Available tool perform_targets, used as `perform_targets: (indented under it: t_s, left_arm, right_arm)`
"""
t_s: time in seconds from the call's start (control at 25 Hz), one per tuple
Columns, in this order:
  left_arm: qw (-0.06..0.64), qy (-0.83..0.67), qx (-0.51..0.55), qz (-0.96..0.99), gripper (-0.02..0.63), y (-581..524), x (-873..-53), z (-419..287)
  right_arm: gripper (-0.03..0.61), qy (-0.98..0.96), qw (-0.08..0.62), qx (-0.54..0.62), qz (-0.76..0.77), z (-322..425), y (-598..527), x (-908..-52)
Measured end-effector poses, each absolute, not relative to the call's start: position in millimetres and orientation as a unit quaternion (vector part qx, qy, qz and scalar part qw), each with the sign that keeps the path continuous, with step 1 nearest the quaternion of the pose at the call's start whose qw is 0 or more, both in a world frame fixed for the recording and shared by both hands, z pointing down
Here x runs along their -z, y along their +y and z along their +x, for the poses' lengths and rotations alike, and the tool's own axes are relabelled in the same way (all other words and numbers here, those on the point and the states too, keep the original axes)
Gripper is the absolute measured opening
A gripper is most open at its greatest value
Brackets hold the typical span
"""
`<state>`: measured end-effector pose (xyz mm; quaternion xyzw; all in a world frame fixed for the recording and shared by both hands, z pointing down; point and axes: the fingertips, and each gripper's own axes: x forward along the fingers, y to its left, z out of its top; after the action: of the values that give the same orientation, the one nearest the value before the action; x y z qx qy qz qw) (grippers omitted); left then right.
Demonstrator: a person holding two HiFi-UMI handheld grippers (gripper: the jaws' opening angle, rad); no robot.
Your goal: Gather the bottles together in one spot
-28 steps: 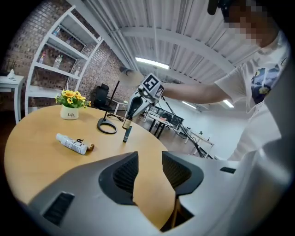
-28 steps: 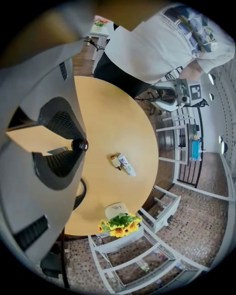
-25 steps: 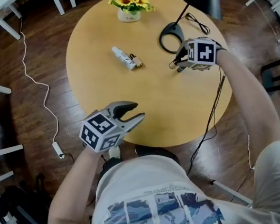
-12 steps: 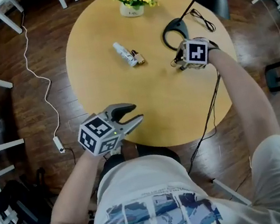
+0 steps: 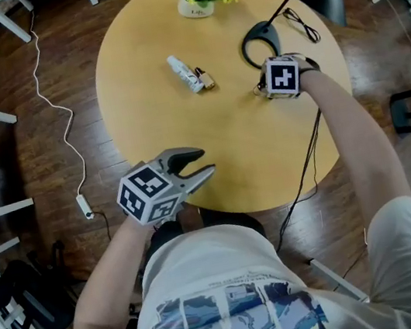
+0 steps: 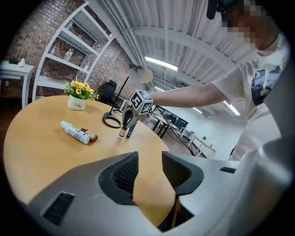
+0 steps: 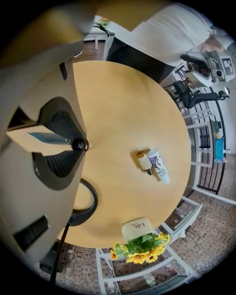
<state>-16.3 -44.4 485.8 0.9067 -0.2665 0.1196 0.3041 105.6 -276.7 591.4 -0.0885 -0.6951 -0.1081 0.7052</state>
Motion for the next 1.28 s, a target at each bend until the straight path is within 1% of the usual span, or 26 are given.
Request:
perform_targets:
  t_s: [0.52, 1.08, 1.12, 1.2, 1.24, 1.28]
  left_arm:
    - [0.312, -0.258, -0.123, 0.906, 0.155, -50.0, -493.4, -15.0]
    - [0.320, -0.257, -0.122, 0.904, 0.155, -51.5, -497.2, -15.1]
    - [0.320, -0.256, -0.123, 0.904, 0.155, -50.8, -497.6, -14.6]
    - [0.319, -0.254, -0.124, 0.905, 0.156, -50.0, -497.6, -13.0]
    - [0.318, -0.254, -0.125, 0.905, 0.155, -49.7, -497.2, -12.0]
    - [0.317, -0.253, -0.125, 0.906, 0.155, -49.3, -496.8, -11.1]
  right_arm:
    - [0.094, -0.687, 0.713, 0.112, -0.084, 109.7, -283.5, -605.2]
    - [0.098, -0.700, 0.701, 0.114, -0.077, 109.2, -283.6, -601.3]
    - [0.116, -0.700, 0.700, 0.116, -0.075, 109.3, -284.2, -599.5]
    - [0.123, -0.702, 0.700, 0.113, -0.071, 110.7, -284.6, -595.0]
    - [0.144, -0.702, 0.700, 0.113, -0.069, 111.6, -284.4, -592.6]
    - [0.146, -0.702, 0.699, 0.115, -0.068, 112.5, -284.2, -590.0]
